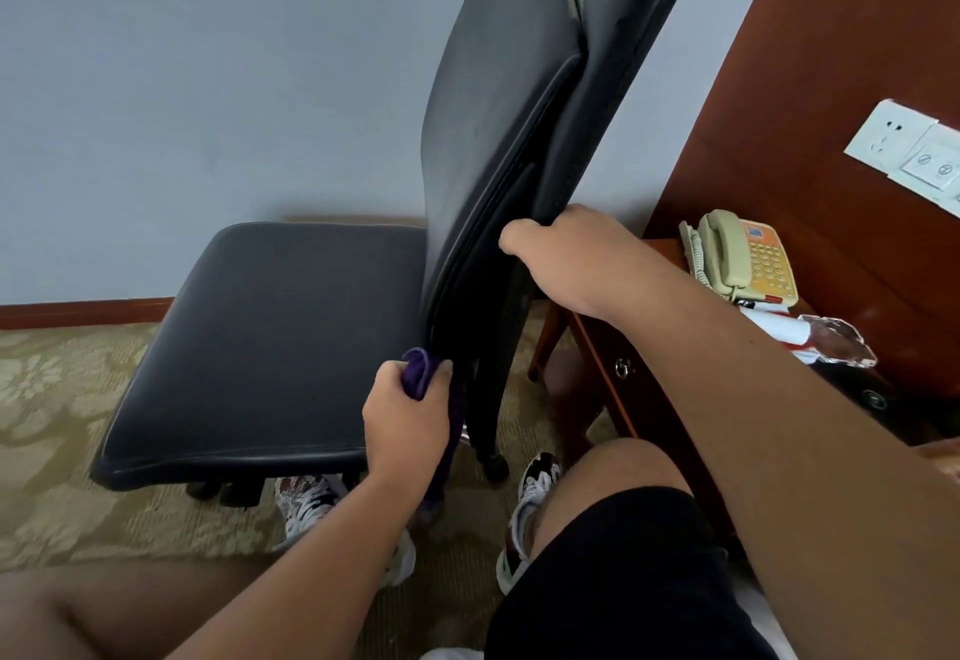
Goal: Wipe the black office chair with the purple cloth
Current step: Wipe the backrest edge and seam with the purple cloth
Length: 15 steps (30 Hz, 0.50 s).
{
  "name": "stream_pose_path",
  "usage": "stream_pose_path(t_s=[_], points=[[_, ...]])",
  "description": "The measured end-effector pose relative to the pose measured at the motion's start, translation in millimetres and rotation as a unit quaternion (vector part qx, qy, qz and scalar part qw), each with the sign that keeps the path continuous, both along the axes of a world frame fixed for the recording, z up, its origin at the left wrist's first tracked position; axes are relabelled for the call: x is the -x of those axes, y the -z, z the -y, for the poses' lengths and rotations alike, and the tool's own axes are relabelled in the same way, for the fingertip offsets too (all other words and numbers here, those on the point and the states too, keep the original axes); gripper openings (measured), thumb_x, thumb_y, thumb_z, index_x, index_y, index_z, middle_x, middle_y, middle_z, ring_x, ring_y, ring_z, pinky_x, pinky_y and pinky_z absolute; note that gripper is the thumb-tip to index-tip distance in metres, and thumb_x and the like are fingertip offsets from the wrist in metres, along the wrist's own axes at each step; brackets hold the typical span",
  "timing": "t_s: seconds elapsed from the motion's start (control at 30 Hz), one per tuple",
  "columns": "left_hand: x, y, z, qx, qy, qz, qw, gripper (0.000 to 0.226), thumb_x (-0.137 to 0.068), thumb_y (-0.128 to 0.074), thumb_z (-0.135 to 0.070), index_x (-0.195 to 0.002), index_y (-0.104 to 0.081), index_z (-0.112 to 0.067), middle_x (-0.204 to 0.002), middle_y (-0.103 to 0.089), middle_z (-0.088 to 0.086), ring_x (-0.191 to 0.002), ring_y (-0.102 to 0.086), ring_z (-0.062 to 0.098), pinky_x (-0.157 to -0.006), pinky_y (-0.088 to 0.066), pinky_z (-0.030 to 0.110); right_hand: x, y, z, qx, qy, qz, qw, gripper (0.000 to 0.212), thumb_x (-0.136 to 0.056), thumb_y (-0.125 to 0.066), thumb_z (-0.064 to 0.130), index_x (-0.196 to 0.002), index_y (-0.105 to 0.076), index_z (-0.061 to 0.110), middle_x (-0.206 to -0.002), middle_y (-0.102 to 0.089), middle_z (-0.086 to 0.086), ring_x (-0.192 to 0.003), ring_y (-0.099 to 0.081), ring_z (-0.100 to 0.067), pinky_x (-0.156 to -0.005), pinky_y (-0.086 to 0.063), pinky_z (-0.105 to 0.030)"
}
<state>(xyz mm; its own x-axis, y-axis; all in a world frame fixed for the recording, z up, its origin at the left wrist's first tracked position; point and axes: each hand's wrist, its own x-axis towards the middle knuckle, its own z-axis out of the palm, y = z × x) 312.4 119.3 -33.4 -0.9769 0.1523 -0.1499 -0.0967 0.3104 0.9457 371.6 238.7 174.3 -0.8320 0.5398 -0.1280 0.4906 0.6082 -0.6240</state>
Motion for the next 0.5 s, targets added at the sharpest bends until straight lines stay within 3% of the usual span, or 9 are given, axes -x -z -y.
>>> stream_pose_path(t_s=[0.07, 0.13, 0.2, 0.27, 0.33, 0.37, 0.43, 0.5], points=[[1, -6, 0, -0.021, -0.013, -0.019, 1.0, 0.031, -0.094, -0.07, -0.04, -0.087, -0.055, -0.014, -0.078, -0.062, 0.001, -0.064, -0.058, 0.012, -0.051, -0.041, 0.019, 0, 0, 0, -0.003, 0.001, 0.003, 1.0, 0.03, -0.095, -0.048, 0.033, -0.074, -0.039, 0.015, -0.061, -0.034, 0.002, -0.052, -0.033, -0.013, -0.047, -0.028, -0.028], [3, -3, 0, -0.013, 0.0, -0.014, 1.0, 0.032, -0.092, -0.072, -0.042, -0.084, -0.054, -0.017, -0.077, -0.062, 0.0, -0.065, -0.059, 0.013, -0.054, -0.042, 0.022, -1, 0, 1, 0.006, 0.002, 0.002, 1.0, 0.038, -0.096, -0.048, 0.032, -0.078, -0.05, -0.001, -0.064, -0.034, 0.0, -0.055, -0.033, -0.014, -0.046, -0.03, -0.028], [5, 1, -1, 0.019, 0.025, 0.019, 0.999, 0.03, -0.091, -0.073, -0.044, -0.086, -0.056, -0.019, -0.081, -0.065, 0.0, -0.07, -0.062, 0.015, -0.058, -0.046, 0.028, -3, -2, 3, 0.013, 0.008, 0.001, 1.0, 0.05, -0.097, -0.047, 0.031, -0.114, -0.056, -0.016, -0.07, -0.037, -0.003, -0.065, -0.037, -0.018, -0.051, -0.034, -0.037], [5, 7, -1, 0.038, 0.046, 0.056, 0.997, 0.027, -0.09, -0.074, -0.044, -0.089, -0.06, -0.021, -0.085, -0.068, 0.001, -0.073, -0.065, 0.016, -0.062, -0.052, 0.032, -4, -3, 2, 0.012, 0.008, 0.005, 1.0, 0.054, -0.097, -0.048, 0.033, -0.123, -0.054, -0.014, -0.071, -0.038, -0.003, -0.067, -0.037, -0.019, -0.052, -0.033, -0.038], [1, 7, 0, 0.023, 0.054, 0.062, 0.996, 0.021, -0.09, -0.073, -0.042, -0.09, -0.064, -0.023, -0.087, -0.07, 0.0, -0.074, -0.067, 0.016, -0.065, -0.057, 0.033, -3, -1, -1, 0.01, 0.007, 0.009, 1.0, 0.047, -0.096, -0.048, 0.034, -0.104, -0.06, -0.01, -0.068, -0.038, 0.0, -0.062, -0.038, -0.016, -0.052, -0.03, -0.031], [-1, 5, 1, 0.015, 0.06, 0.054, 0.997, 0.018, -0.091, -0.072, -0.042, -0.09, -0.065, -0.025, -0.086, -0.071, -0.001, -0.075, -0.068, 0.016, -0.067, -0.058, 0.034, -3, 0, -2, 0.005, 0.009, 0.01, 1.0, 0.037, -0.096, -0.048, 0.035, -0.091, -0.057, -0.001, -0.066, -0.038, 0.0, -0.06, -0.038, -0.015, -0.053, -0.03, -0.03], [-6, -2, 3, 0.008, 0.081, 0.035, 0.996, 0.013, -0.093, -0.069, -0.042, -0.089, -0.067, -0.03, -0.084, -0.072, -0.004, -0.075, -0.07, 0.016, -0.069, -0.061, 0.037, -2, 0, -2, 0.001, 0.013, 0.013, 1.0, 0.028, -0.095, -0.048, 0.036, -0.083, -0.047, 0.011, -0.065, -0.038, 0.001, -0.058, -0.038, -0.015, -0.054, -0.031, -0.031], [-10, -15, 3, -0.004, 0.106, 0.013, 0.994, 0.009, -0.095, -0.067, -0.042, -0.09, -0.068, -0.034, -0.082, -0.073, -0.006, -0.073, -0.071, 0.014, -0.067, -0.062, 0.035, 0, 1, -2, 0.0, 0.017, 0.011, 1.0, 0.029, -0.094, -0.048, 0.036, -0.079, -0.043, 0.012, -0.065, -0.038, 0.001, -0.058, -0.038, -0.015, -0.055, -0.032, -0.031]])
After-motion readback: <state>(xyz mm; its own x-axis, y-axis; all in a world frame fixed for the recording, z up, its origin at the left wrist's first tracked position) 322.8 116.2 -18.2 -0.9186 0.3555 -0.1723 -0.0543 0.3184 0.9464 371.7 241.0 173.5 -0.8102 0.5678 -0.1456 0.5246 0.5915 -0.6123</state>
